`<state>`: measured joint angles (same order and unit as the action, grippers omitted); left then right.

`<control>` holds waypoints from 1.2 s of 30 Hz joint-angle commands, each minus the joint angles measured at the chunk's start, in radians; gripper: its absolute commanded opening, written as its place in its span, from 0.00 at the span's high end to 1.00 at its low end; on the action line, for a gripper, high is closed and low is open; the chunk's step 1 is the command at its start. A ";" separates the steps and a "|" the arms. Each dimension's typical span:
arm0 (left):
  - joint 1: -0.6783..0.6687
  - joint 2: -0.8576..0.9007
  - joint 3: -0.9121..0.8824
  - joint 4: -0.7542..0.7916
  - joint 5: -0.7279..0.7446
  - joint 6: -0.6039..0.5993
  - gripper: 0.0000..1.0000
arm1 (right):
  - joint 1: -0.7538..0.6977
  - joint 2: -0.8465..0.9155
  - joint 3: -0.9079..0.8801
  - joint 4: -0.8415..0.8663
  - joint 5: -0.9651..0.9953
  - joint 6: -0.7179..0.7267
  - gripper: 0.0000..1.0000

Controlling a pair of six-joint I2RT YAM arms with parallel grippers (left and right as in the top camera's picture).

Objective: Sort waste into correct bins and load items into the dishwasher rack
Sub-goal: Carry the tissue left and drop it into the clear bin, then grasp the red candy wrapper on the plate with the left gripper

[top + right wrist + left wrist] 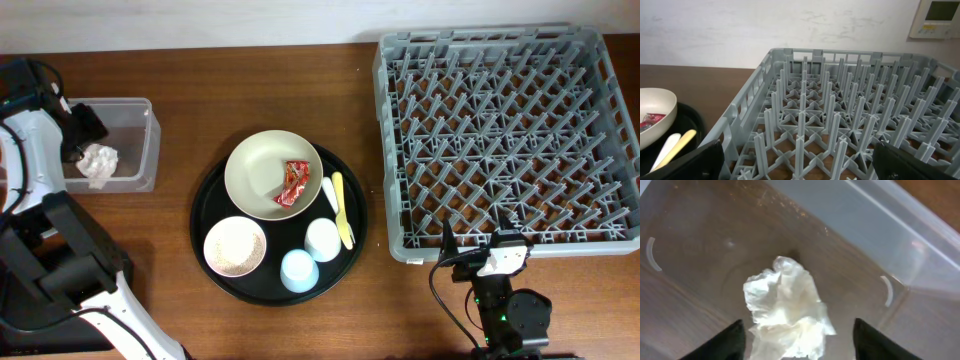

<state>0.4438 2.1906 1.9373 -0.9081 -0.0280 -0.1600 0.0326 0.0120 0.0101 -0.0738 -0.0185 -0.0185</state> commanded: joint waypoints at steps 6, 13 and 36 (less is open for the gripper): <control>-0.095 -0.403 0.084 -0.171 0.443 0.030 0.23 | 0.006 -0.005 -0.005 -0.005 0.005 0.008 0.02; -0.610 -0.422 -0.147 -0.344 0.315 0.030 0.15 | 0.006 -0.005 -0.005 -0.005 0.005 0.008 0.02; -0.824 -0.343 -0.549 0.178 0.114 -0.087 0.45 | 0.006 -0.005 -0.005 -0.005 0.005 0.008 0.02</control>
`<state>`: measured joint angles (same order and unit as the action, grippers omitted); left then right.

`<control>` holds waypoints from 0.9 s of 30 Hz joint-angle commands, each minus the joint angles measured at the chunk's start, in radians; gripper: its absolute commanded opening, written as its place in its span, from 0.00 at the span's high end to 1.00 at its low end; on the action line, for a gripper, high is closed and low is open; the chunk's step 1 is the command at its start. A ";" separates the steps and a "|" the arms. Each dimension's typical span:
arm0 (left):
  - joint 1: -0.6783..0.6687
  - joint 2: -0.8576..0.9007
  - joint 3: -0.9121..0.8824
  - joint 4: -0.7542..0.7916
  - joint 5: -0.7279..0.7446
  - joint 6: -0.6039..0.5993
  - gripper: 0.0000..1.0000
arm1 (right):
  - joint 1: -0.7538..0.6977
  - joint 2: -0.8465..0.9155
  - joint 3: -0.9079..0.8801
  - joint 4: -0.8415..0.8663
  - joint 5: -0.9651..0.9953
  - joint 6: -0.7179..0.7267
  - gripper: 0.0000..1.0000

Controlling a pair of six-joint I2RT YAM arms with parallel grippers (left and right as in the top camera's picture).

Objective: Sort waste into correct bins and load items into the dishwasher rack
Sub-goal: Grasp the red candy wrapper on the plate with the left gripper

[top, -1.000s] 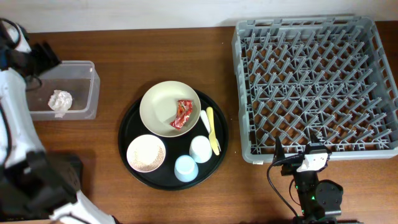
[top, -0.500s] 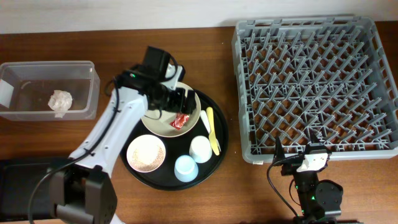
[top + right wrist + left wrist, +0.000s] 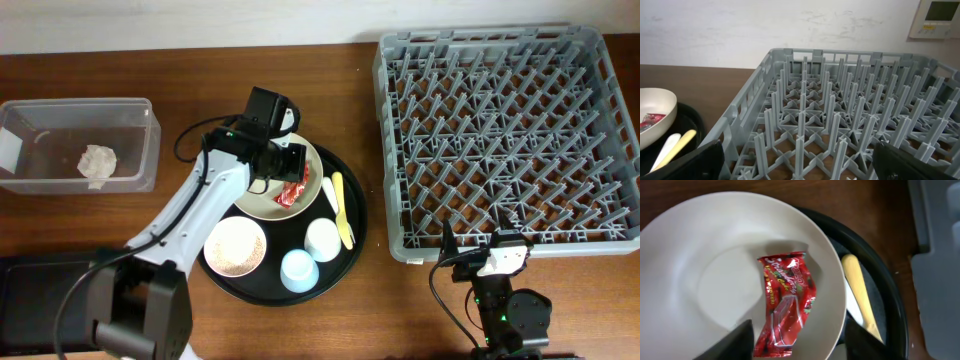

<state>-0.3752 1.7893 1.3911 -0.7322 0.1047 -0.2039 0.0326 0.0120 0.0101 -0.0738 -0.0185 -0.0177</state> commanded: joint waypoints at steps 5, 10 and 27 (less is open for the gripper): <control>-0.005 0.132 -0.003 0.006 -0.019 -0.054 0.44 | 0.006 -0.006 -0.005 -0.005 0.005 0.008 0.02; -0.031 0.189 -0.003 0.037 -0.025 -0.054 0.44 | 0.006 -0.005 -0.005 -0.005 0.005 0.008 0.02; -0.037 0.227 -0.003 0.042 -0.086 -0.054 0.95 | 0.006 -0.005 -0.005 -0.005 0.005 0.008 0.02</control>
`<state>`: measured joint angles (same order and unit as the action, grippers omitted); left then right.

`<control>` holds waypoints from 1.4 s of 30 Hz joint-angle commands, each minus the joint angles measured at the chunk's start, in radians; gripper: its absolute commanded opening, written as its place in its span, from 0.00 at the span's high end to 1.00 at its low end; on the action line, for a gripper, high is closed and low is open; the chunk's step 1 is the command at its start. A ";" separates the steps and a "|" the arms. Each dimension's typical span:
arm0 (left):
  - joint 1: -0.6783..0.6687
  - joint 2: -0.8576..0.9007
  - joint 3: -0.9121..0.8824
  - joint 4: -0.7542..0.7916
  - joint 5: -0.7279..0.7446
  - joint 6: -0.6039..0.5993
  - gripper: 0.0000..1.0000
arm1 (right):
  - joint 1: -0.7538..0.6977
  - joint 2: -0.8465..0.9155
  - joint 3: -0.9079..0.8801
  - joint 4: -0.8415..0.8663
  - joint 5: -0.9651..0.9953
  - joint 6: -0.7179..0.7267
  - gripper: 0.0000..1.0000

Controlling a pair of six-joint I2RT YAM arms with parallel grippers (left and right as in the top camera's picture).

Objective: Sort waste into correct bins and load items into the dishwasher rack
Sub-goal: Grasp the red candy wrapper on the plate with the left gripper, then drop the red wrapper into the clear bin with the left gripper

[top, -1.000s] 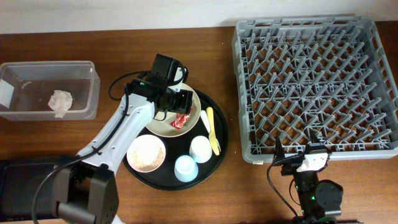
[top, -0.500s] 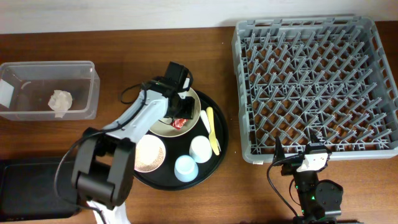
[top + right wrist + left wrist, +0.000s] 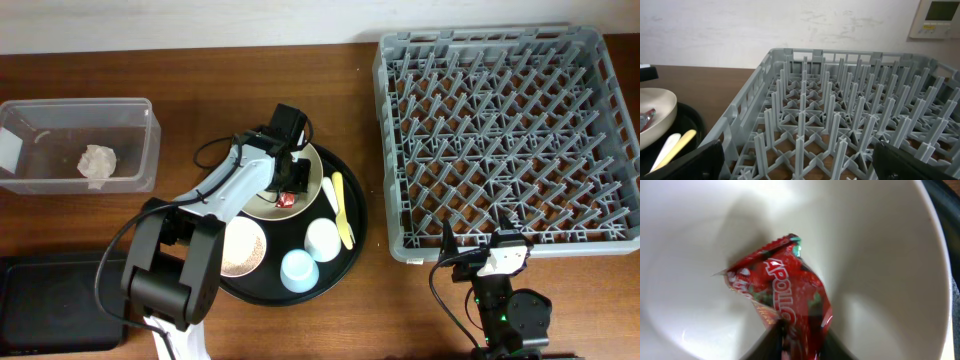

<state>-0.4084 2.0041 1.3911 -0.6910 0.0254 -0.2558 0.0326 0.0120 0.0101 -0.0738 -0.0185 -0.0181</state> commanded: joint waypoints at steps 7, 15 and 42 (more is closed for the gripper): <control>0.164 -0.239 0.084 -0.002 -0.055 -0.001 0.99 | 0.006 -0.005 -0.005 -0.005 0.005 0.008 0.02; 0.765 -0.399 0.084 0.062 -0.100 -0.001 1.00 | 0.006 -0.005 -0.005 -0.005 0.005 0.008 0.02; 0.583 -0.553 0.135 -0.517 0.335 -0.047 0.01 | 0.006 -0.005 -0.005 -0.005 0.005 0.008 0.02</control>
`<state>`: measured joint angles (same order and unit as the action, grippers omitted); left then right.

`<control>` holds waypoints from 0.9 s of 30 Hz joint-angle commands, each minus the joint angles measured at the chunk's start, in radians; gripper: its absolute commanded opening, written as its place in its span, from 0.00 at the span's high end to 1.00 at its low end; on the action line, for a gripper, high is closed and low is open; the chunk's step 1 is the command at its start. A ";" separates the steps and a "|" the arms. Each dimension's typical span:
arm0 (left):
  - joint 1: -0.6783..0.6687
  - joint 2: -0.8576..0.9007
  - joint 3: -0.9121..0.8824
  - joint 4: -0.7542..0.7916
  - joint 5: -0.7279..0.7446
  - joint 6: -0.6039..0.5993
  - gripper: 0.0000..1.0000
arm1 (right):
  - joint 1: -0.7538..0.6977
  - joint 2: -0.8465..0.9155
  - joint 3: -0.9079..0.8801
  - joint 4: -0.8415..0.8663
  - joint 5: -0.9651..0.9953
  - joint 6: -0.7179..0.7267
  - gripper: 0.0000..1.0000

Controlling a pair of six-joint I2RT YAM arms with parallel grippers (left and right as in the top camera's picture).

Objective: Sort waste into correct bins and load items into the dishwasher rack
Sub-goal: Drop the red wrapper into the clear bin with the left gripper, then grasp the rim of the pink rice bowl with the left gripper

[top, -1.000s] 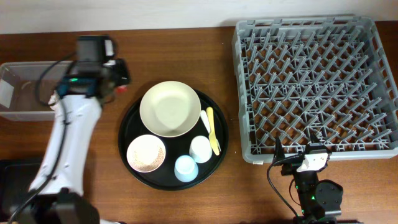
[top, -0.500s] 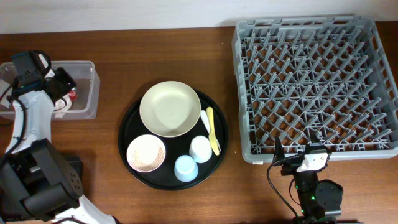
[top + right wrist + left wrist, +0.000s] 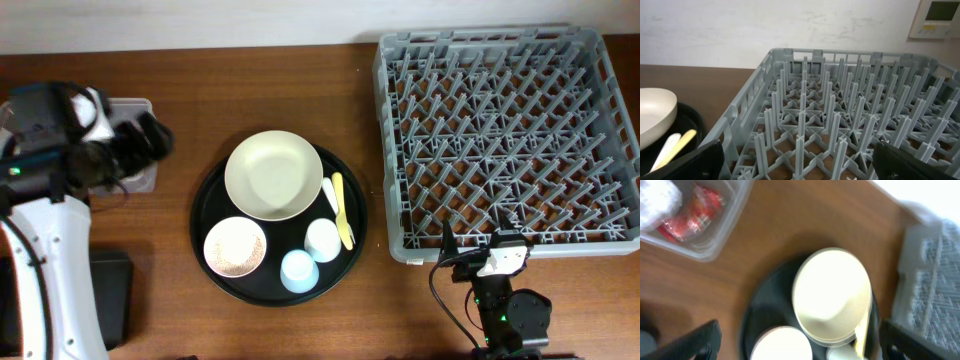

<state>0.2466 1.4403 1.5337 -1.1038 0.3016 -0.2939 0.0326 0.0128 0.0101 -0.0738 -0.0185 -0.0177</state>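
The red snack wrapper [image 3: 696, 209] lies in the clear bin [image 3: 707, 255] beside a crumpled white tissue [image 3: 655, 197]. My left gripper [image 3: 797, 344] hangs open and empty, high above the table between the bin and the black tray [image 3: 205, 205]. In the overhead view the left arm [image 3: 95, 155] covers most of the bin. On the tray sit an empty cream bowl [image 3: 272, 175], a small pinkish bowl [image 3: 235, 247], two cups [image 3: 322, 238] and a yellow spoon [image 3: 343, 215]. My right gripper [image 3: 800, 165] rests open in front of the grey dishwasher rack [image 3: 505, 140].
A black bin [image 3: 108, 300] sits at the front left, partly under the left arm. A white utensil [image 3: 328, 192] lies beside the yellow spoon. The rack fills the right half of the table, and a wall runs behind it.
The red wrapper has gone from the cream bowl into the clear bin next to the tissue. My left gripper has opened and now sits high over the table's left side. The right arm is unmoved.
My left gripper was open over the clear bin, with the tissue lying in it. Then it hung open above the red wrapper in the cream bowl, then closed on that wrapper. Now the wrapper is in the bin and the bowl is empty.
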 commanded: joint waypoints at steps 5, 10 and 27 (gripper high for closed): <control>-0.257 0.011 -0.009 -0.327 0.006 -0.005 0.15 | 0.006 -0.006 -0.005 -0.005 0.005 0.008 0.02; -0.454 0.011 -0.051 -0.360 -0.037 -0.009 0.43 | 0.006 -0.006 -0.005 -0.005 0.005 0.008 0.02; -0.605 0.013 -0.323 -0.109 -0.251 -0.280 0.78 | 0.006 -0.006 -0.005 -0.005 0.005 0.008 0.02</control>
<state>-0.3077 1.4532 1.2137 -1.2316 0.0959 -0.5175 0.0326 0.0120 0.0101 -0.0738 -0.0185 -0.0181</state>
